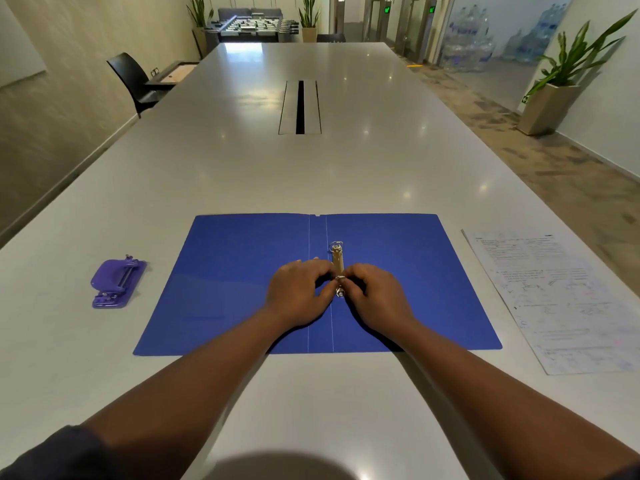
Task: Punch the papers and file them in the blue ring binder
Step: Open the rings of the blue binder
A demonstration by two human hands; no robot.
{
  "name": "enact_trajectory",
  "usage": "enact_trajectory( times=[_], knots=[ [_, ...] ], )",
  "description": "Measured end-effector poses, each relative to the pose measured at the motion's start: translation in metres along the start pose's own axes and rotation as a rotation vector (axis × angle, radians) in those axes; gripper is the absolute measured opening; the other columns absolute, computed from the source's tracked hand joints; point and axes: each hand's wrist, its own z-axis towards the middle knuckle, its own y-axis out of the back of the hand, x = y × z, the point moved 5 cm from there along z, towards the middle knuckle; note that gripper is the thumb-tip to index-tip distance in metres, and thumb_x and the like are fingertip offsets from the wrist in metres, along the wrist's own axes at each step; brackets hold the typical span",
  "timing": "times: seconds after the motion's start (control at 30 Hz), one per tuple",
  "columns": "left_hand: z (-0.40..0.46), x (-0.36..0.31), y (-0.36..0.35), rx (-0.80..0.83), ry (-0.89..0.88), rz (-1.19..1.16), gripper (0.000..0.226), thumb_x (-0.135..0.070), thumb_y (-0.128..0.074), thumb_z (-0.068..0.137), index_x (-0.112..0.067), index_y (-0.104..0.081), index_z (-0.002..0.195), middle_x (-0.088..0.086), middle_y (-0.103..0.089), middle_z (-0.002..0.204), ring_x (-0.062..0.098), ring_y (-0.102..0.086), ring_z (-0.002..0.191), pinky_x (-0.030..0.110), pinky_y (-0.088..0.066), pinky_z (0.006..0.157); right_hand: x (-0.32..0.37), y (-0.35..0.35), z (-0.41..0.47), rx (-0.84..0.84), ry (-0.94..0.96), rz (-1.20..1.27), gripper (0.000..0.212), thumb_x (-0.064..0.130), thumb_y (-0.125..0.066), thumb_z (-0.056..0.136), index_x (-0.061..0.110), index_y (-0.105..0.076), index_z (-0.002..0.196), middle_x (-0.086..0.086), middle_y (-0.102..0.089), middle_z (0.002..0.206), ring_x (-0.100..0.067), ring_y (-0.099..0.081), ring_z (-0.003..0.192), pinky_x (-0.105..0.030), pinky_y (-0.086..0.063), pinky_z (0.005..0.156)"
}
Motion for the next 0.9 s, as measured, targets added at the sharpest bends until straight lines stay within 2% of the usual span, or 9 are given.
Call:
enact_trajectory(
  times=[0.07,0.17,0.23,0.33,0.43,0.57,0.67,0.9],
  knots=[
    [0.0003,0.0009,0.0006,0.022,-0.047,-0.080,0.020,-0.051,-0.058,0.092,-0.036,-0.069,0.102,-0.015,-0.068,0.089,0.009,-0.061,0.079,0.036,-0.053,0.069,-0.0013,0.0010,0.0011,-0.004,-0.011,0.023,0.015,0.033,-0.062,0.100,0.026,-0.075,0.099,0.007,-0.072,0.088,-0.015,-0.064,0.081,-0.039,-0.052,0.069],
    [0.0036,0.0025,0.0035,0.026,-0.061,-0.250,0.017,-0.044,-0.068,0.088,-0.032,-0.077,0.095,-0.017,-0.072,0.107,0.007,-0.066,0.099,0.043,-0.054,0.086,-0.0030,0.0011,0.0033,-0.007,-0.013,0.040,0.014,0.033,-0.065,0.099,0.024,-0.076,0.097,0.007,-0.072,0.087,-0.014,-0.064,0.080,-0.039,-0.052,0.067],
    [0.0046,0.0030,0.0041,0.020,-0.054,-0.267,0.020,-0.046,-0.066,0.089,-0.030,-0.078,0.092,-0.017,-0.073,0.108,0.005,-0.066,0.102,0.046,-0.053,0.089,-0.0039,0.0015,0.0033,-0.015,-0.021,0.041,0.015,0.036,-0.065,0.099,0.026,-0.075,0.094,0.009,-0.071,0.084,-0.012,-0.063,0.077,-0.035,-0.051,0.064],
    [0.0030,-0.0002,0.0051,0.013,-0.071,-0.255,0.023,-0.046,-0.061,0.091,-0.029,-0.076,0.089,-0.017,-0.075,0.103,0.006,-0.067,0.097,0.047,-0.054,0.086,-0.0028,0.0016,0.0016,-0.031,-0.005,0.030,0.021,0.042,-0.062,0.097,0.026,-0.072,0.088,0.009,-0.068,0.077,-0.010,-0.060,0.070,-0.034,-0.048,0.059],
    [0.0025,-0.0022,0.0036,0.028,-0.065,-0.238,0.017,-0.036,-0.062,0.094,-0.026,-0.076,0.091,-0.013,-0.076,0.100,0.010,-0.067,0.093,0.045,-0.054,0.084,0.0004,0.0023,-0.0002,-0.041,0.009,0.007,0.027,0.046,-0.055,0.096,0.026,-0.067,0.082,0.008,-0.064,0.071,-0.010,-0.057,0.065,-0.035,-0.043,0.055],
    [0.0000,-0.0041,-0.0012,0.060,-0.039,-0.182,0.017,-0.031,-0.060,0.099,-0.023,-0.075,0.101,-0.008,-0.074,0.096,0.016,-0.066,0.087,0.044,-0.054,0.079,0.0024,0.0000,-0.0008,-0.036,0.011,-0.034,0.028,0.034,-0.057,0.099,0.019,-0.057,0.076,0.003,-0.058,0.067,-0.017,-0.053,0.062,-0.041,-0.041,0.054],
    [-0.0011,-0.0052,-0.0022,0.063,-0.034,-0.171,0.017,-0.027,-0.058,0.100,-0.019,-0.073,0.102,-0.004,-0.071,0.092,0.018,-0.064,0.082,0.044,-0.054,0.073,0.0039,0.0004,-0.0009,-0.041,0.015,-0.021,0.030,0.029,-0.059,0.098,0.015,-0.050,0.073,0.002,-0.053,0.066,-0.018,-0.048,0.061,-0.040,-0.035,0.053],
    [-0.0015,-0.0057,-0.0030,0.070,-0.026,-0.165,0.015,-0.023,-0.059,0.100,-0.015,-0.072,0.100,0.000,-0.068,0.090,0.020,-0.061,0.079,0.040,-0.052,0.068,0.0048,0.0023,-0.0008,-0.055,0.024,0.023,0.030,0.026,-0.061,0.099,0.011,-0.053,0.074,-0.002,-0.055,0.066,-0.020,-0.049,0.061,-0.039,-0.035,0.052]
  ],
)
